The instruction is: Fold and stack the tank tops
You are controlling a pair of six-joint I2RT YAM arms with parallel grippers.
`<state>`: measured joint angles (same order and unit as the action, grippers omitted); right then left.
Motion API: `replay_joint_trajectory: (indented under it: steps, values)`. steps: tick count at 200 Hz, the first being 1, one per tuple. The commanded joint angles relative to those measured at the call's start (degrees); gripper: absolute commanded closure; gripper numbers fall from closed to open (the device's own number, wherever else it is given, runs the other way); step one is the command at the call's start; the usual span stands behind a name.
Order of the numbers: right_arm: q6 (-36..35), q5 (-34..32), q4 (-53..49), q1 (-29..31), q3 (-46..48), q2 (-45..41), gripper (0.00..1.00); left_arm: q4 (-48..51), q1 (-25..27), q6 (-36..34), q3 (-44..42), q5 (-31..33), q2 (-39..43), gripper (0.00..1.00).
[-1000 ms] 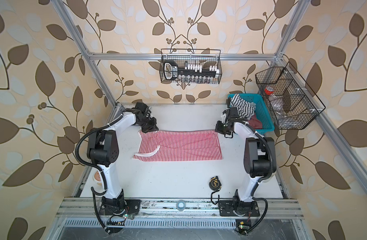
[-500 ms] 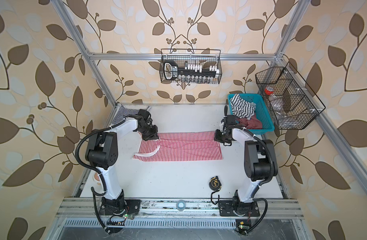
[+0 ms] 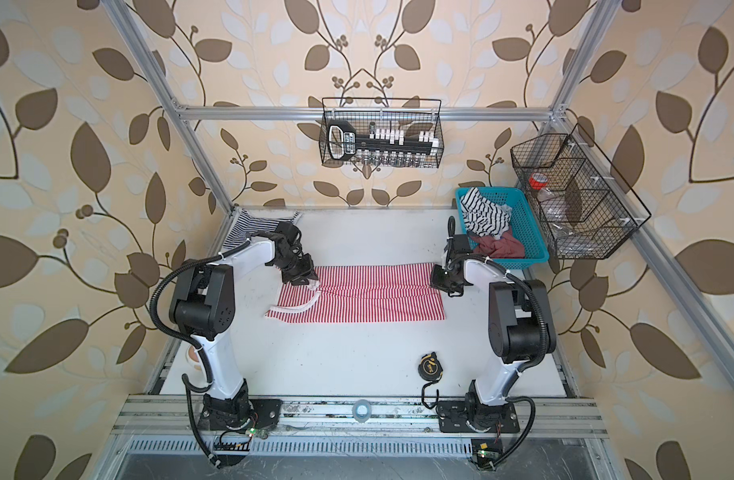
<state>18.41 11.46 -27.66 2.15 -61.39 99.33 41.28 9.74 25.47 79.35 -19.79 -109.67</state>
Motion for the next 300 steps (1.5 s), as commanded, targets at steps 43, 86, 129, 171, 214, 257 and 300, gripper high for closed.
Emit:
replay_joint_trajectory:
  steps: [43,86,129,171,214,257,300]
  values:
    - [1.1,-0.9,-1.2,1.0,-0.6,-5.9,0.71,8.8,-3.4,-0.5,13.5,10.8,1.1,0.56]
    - [1.5,0.3,-0.4,1.3,-0.7,-4.4,0.73,13.4,-4.1,-2.1,26.9,13.2,-11.5,0.66]
    - [1.5,1.0,0.0,1.6,-1.5,-3.2,0.74,15.6,-5.2,-2.8,32.2,14.8,-18.1,0.72]
    - [1.7,1.3,0.5,1.8,-1.6,-2.2,0.76,12.7,-5.8,-2.4,25.2,16.4,-14.4,0.75]
    - [2.0,1.8,1.2,2.6,-1.8,-0.8,0.77,11.7,-7.0,-2.1,20.1,18.5,-11.7,0.76]
    - [2.2,3.0,2.4,2.9,-1.5,2.0,0.78,11.2,-7.9,-2.2,19.0,19.7,-11.6,0.76]
    - [1.9,1.8,2.3,2.9,-0.9,5.3,0.82,10.5,-8.7,-2.5,18.8,19.9,-12.8,0.77]
